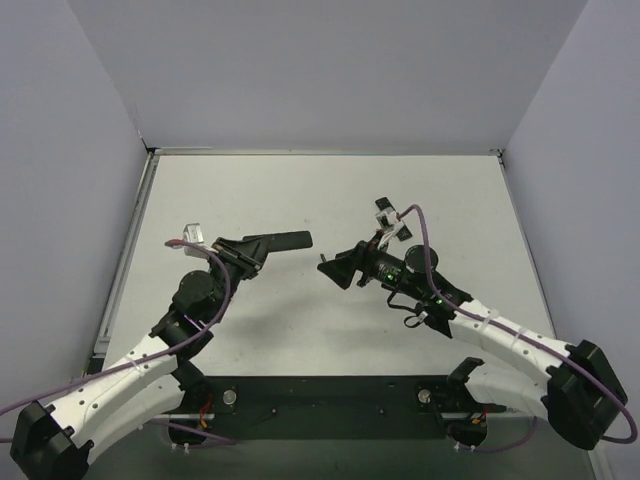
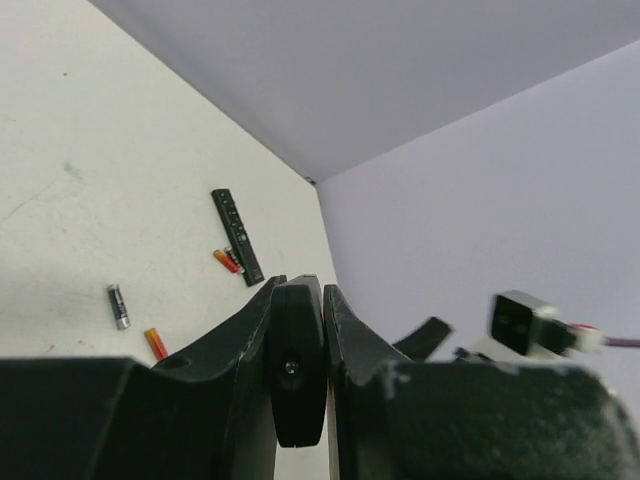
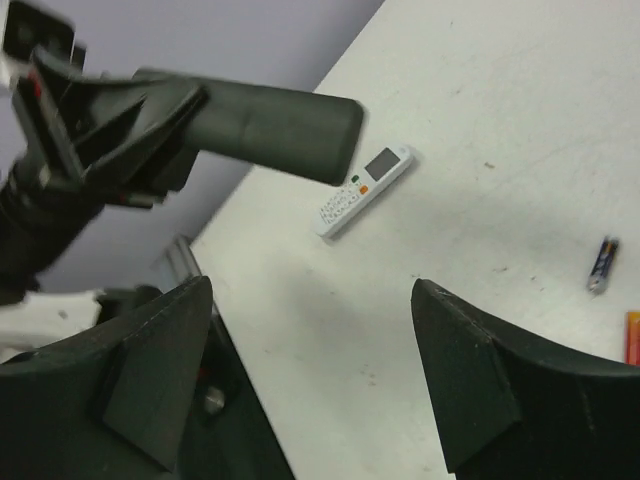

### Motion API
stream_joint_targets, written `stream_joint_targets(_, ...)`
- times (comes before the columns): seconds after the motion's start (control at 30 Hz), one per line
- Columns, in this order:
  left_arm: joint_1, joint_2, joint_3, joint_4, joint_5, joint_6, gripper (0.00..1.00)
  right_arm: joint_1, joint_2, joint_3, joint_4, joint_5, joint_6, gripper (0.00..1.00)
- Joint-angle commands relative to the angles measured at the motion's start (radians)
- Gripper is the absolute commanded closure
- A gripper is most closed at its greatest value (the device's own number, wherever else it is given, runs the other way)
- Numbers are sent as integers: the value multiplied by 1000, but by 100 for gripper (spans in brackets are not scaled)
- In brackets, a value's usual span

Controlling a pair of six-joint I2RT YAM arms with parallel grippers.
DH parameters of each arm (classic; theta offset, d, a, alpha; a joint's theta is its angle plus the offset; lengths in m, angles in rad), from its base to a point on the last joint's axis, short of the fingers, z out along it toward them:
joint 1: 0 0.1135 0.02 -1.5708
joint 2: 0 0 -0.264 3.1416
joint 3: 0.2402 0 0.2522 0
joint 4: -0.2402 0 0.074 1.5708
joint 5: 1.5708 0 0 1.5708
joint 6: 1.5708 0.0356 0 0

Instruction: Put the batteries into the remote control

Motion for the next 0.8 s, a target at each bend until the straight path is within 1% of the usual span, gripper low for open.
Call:
stream_joint_targets(0.0, 115, 5, 108, -270, 258, -20, 100, 88, -140, 159, -483, -42, -746, 23)
stream_joint_targets(0.03, 124, 23, 115, -280, 336, -15, 100, 111, -152, 170, -513, -35, -824, 23)
stream_joint_targets(0.07, 132, 33, 127, -296, 367, -12, 100, 116, -153, 187, -536, -25, -919, 23)
stream_joint_targets(0.13, 140, 60, 144, -309, 448, 4, 100, 127, -147, 210, -584, -34, -1000, 22)
stream_joint_targets(0.17, 140, 69, 167, -330, 468, 11, 100, 133, -141, 233, -598, -44, -1058, 22)
stream_joint_targets(0.2, 140, 80, 176, -338, 488, 17, 100, 138, -131, 245, -614, -49, -1078, 22)
stream_joint_targets(0.3, 140, 109, 210, -349, 585, 41, 100, 159, -86, 290, -625, -58, -1129, 23)
stream_joint_targets(0.4, 140, 129, 231, -355, 626, 60, 100, 187, -35, 346, -665, -58, -1181, 26)
stream_joint_targets(0.53, 140, 140, 242, -347, 659, 72, 100, 201, 24, 383, -688, -51, -1198, 31)
stream_joint_targets(0.77, 140, 131, 248, -361, 673, 97, 100, 210, 73, 422, -697, -51, -1190, 41)
